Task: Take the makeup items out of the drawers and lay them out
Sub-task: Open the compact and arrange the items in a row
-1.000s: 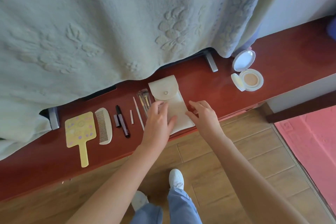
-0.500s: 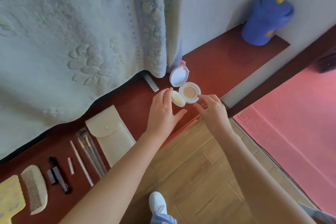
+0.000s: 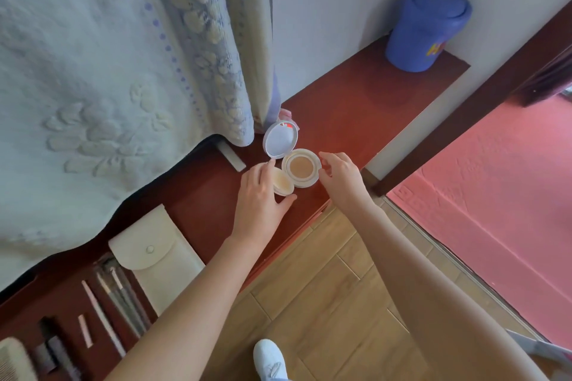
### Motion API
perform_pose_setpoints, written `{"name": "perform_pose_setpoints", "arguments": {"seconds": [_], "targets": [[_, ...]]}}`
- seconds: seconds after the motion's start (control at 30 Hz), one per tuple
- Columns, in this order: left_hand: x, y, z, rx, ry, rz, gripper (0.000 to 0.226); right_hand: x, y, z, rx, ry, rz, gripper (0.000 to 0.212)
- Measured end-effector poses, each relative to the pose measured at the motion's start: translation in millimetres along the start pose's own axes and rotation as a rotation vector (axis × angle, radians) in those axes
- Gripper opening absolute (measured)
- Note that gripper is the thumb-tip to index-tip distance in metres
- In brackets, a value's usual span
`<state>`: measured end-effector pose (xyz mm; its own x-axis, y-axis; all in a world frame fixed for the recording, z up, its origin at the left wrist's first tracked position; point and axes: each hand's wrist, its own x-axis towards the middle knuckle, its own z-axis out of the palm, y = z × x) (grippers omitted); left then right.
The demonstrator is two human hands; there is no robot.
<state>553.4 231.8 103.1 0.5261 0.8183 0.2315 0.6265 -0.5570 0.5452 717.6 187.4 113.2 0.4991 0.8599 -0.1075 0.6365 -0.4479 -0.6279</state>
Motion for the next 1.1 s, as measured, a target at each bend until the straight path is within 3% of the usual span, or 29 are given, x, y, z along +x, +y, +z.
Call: {"name": "perform_pose_setpoints", "arguments": {"seconds": [0.37, 0.6, 1.1], "targets": [[-27.3, -11.8, -24.9, 0.033, 0.015, -0.007, 0.074, -15.2, -14.1, 17.8, 0.035, -0.094, -0.003, 0.040], [-71.2, -39.3, -53.8, 0.034, 0.016, -0.071, 0.075, -40.0, -39.6, 38.7, 0.086, -0.220, -0.030, 0.033], [-111.4, -67.1, -84.3, 0.072, 0.069, -0.200, 0.075, -64.7, -74.2, 69.5, 0.138, -0.303, -0.087, 0.032]]}}
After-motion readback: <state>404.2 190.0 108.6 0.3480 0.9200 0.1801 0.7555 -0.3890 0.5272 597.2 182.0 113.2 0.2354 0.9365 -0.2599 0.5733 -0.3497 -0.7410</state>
